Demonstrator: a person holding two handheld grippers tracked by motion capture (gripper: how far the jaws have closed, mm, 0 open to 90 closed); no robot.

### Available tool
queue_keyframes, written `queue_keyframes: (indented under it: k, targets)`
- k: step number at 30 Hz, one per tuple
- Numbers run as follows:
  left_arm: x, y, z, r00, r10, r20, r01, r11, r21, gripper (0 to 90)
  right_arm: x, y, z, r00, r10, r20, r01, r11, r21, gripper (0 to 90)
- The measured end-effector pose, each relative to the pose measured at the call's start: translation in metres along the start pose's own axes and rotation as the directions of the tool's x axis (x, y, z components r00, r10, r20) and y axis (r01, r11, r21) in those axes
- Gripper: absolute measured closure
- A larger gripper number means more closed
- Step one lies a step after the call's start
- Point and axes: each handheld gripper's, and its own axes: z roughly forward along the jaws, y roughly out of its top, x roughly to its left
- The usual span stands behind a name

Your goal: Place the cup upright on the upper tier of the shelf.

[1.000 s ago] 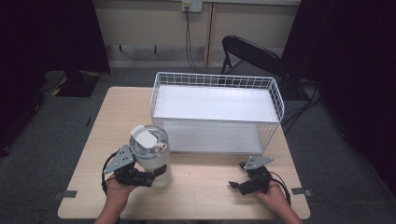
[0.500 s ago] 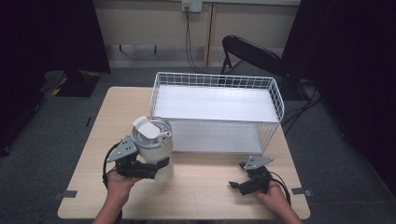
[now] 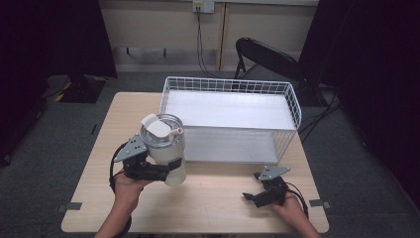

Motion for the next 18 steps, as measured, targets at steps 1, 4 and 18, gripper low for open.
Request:
queue_keyframes:
  k: [1, 4, 18]
  targets:
    - [0.0, 0.003, 0.0, 1.0, -0.002, 0.005, 0.002, 1.0, 0.001, 9.9, 0.0, 0.0, 0.0, 1.0, 0.0, 0.0, 0.0, 1.0, 0.0, 11.9]
    - [0.001, 0.009, 0.001, 1.0, -0.001, 0.004, 0.001, 1.0, 0.006, 9.9, 0.0, 0.0, 0.0, 1.0, -0.001, 0.0, 0.001, 1.0, -0.001, 11.9]
    - [0.003, 0.035, 0.007, 0.9998, -0.017, 0.006, 0.017, 0.9999, -0.002, 9.9, 0.0, 0.0, 0.0, 1.0, -0.001, 0.0, 0.001, 1.0, -0.001, 11.9]
